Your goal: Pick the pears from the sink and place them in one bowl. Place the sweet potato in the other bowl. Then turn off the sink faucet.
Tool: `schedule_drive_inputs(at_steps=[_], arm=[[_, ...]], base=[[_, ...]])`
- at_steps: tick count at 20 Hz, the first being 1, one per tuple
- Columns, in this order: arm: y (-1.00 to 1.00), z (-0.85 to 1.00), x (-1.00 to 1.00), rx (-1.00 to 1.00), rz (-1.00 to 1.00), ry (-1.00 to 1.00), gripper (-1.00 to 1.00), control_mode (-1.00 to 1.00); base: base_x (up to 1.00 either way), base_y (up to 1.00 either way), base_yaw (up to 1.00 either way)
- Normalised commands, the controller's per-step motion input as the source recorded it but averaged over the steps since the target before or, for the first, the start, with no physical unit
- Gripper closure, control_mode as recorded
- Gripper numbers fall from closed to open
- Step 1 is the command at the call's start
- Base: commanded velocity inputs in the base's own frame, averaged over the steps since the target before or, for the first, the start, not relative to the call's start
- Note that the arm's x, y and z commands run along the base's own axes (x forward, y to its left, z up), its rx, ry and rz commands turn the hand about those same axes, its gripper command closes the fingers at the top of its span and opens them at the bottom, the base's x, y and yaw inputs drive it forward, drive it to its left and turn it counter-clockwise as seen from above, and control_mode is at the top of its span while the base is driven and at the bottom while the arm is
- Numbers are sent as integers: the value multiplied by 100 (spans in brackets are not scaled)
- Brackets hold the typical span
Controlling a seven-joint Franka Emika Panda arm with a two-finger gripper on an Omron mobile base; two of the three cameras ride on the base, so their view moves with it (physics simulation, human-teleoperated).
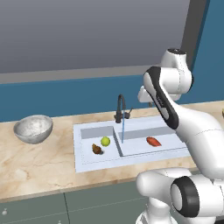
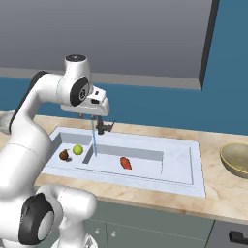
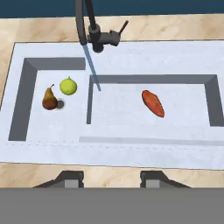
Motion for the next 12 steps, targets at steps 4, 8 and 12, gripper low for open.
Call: schedule_drive_inputs(at_steps=[4, 8, 12], arm=[[0, -6, 0, 0, 0, -3, -100, -100], [-12, -20, 0, 2, 0, -14, -100, -100], [-26, -37, 0, 1, 2, -20, -100, -100]], base=[[0, 0, 0], [0, 0, 0], [0, 0, 0]])
